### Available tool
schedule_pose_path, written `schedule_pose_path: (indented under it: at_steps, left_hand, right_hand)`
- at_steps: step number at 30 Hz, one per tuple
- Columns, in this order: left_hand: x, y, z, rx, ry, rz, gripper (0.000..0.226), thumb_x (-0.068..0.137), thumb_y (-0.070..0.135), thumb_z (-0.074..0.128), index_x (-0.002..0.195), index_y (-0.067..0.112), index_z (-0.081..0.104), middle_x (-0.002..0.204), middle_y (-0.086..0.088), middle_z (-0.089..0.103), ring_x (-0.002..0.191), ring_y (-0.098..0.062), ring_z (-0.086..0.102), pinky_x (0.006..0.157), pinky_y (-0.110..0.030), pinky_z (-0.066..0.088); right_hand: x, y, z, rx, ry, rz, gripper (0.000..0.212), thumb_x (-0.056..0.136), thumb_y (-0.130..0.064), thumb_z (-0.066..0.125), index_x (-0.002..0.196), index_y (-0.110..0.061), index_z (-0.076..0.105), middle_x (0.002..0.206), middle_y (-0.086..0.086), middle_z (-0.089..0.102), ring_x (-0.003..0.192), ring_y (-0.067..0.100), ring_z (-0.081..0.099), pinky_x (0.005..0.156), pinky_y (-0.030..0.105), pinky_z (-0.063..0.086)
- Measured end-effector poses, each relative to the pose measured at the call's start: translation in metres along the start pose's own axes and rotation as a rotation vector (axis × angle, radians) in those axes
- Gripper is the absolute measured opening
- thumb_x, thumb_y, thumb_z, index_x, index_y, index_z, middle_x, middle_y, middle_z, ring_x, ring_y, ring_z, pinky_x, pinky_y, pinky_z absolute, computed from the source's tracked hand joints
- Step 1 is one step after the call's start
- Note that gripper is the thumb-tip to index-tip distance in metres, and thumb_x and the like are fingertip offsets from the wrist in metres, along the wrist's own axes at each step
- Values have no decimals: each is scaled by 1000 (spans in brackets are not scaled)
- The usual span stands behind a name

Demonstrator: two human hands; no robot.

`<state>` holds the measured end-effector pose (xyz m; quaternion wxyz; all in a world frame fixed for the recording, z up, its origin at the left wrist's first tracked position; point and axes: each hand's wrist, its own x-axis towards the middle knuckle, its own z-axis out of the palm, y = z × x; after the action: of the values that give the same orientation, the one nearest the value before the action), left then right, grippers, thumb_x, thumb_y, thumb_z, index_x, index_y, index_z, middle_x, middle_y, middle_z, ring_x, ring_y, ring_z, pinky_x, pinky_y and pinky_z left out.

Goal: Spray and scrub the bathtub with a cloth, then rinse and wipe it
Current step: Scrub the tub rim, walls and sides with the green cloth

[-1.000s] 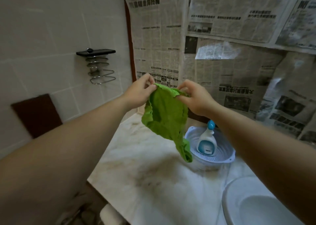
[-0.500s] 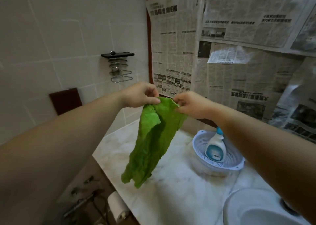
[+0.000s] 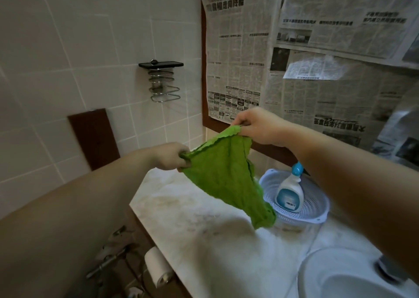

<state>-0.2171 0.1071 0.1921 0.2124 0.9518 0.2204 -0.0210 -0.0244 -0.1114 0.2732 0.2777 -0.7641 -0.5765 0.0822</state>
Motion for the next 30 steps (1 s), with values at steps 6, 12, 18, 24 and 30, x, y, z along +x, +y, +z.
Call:
schedule_pose_path:
  at_steps: [6,12,18,24,30]
  left_hand:
    - [14,-12,-28,-296,169,91,11,94,18,75,102,12,69,88,-6,76,79,-20,76,76,-29,58]
    - [59,-20,-53,-252,274,73,12,98,25,70,95,13,70,83,2,68,73,-7,62,58,-14,42]
    - [102,-45,-72,-297,387,58,14,92,26,77,90,13,73,89,-8,73,85,-26,68,72,-34,52]
    - [100,-71,-66,-398,361,70,15,85,27,84,90,15,77,91,-8,76,87,-23,70,80,-39,55]
    - [68,-108,15,-396,120,40,10,77,19,91,81,17,82,80,-15,75,71,-15,61,67,-35,47]
  right_hand:
    - [17,34,-2,-207,-42,98,12,95,-18,74,102,-26,78,92,-9,75,86,9,71,85,32,60]
    - [58,59,17,-263,105,237,30,98,1,55,115,-11,76,101,-1,68,94,16,63,81,28,47]
    - [103,60,20,-127,322,317,25,97,-4,60,110,-16,77,100,2,69,90,16,62,76,26,44]
    - [94,51,32,-151,336,258,24,93,-4,62,102,-20,78,86,-5,68,83,14,63,72,24,44]
    - [44,85,118,-92,95,336,23,85,-7,72,92,-28,77,78,-9,73,73,12,70,65,27,56]
